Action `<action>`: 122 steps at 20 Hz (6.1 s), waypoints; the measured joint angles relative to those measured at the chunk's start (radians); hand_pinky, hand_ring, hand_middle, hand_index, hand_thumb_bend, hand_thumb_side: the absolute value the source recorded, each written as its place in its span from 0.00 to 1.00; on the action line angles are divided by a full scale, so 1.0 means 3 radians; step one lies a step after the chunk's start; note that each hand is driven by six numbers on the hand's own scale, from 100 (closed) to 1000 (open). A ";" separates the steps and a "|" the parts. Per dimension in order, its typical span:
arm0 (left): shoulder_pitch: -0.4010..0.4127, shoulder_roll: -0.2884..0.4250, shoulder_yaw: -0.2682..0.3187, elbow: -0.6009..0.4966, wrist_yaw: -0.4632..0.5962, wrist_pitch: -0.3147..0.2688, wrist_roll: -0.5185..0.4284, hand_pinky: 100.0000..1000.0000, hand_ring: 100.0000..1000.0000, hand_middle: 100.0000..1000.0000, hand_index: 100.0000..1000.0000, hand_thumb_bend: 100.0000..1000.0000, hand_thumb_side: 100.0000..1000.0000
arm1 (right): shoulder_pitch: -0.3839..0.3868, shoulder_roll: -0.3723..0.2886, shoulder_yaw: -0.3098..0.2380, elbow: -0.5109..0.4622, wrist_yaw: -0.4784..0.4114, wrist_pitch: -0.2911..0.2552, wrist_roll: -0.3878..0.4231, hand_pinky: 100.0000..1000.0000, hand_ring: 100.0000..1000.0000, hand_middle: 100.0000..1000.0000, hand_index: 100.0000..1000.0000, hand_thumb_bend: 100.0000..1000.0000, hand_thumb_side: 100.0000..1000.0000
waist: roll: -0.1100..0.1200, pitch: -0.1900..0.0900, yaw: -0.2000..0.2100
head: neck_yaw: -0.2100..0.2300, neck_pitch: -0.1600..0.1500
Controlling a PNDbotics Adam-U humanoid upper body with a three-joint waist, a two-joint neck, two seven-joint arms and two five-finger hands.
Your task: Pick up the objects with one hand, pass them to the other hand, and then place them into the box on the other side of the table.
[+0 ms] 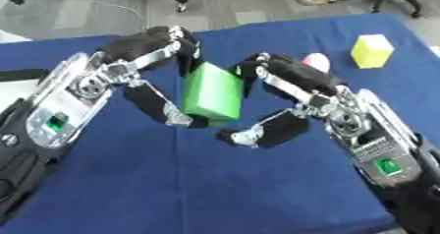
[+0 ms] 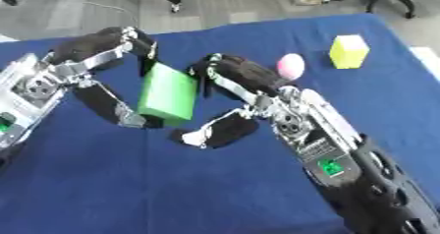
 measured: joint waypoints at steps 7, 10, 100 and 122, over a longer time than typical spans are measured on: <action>0.0023 0.0068 0.0047 -0.0067 0.0015 -0.0062 -0.0061 0.51 0.35 0.38 0.39 0.17 0.31 | 0.0035 0.0039 -0.0021 -0.0002 0.0115 -0.0121 0.0119 0.74 0.61 0.65 0.86 0.51 0.44 | 0.0000 0.0000 -0.0001 | 0.0004 0.0000; 0.0025 0.0087 0.0061 -0.0095 0.0016 -0.0088 -0.0094 0.51 0.35 0.38 0.39 0.17 0.31 | 0.0060 0.0066 -0.0030 -0.0011 0.0172 -0.0125 0.0148 0.74 0.62 0.67 0.87 0.52 0.46 | 0.0000 0.0000 -0.0001 | 0.0004 0.0000; 0.1561 0.0966 0.2061 0.0468 -0.0541 0.0112 0.1182 0.53 0.36 0.39 0.39 0.15 0.23 | 0.0325 0.0120 -0.0242 -0.0001 0.1093 -0.0150 -0.0597 0.75 0.58 0.62 0.90 0.46 0.55 | 0.0000 -0.0005 0.0110 | 0.0511 0.0000; 0.1527 0.0959 0.2352 0.1344 -0.1458 0.0144 0.0918 0.86 0.80 0.87 0.92 0.84 0.71 | 0.0352 0.0117 -0.0265 -0.0001 0.1084 -0.0142 -0.0639 0.76 0.58 0.61 0.90 0.46 0.55 | 0.0000 -0.0005 0.0099 | 0.0618 0.0000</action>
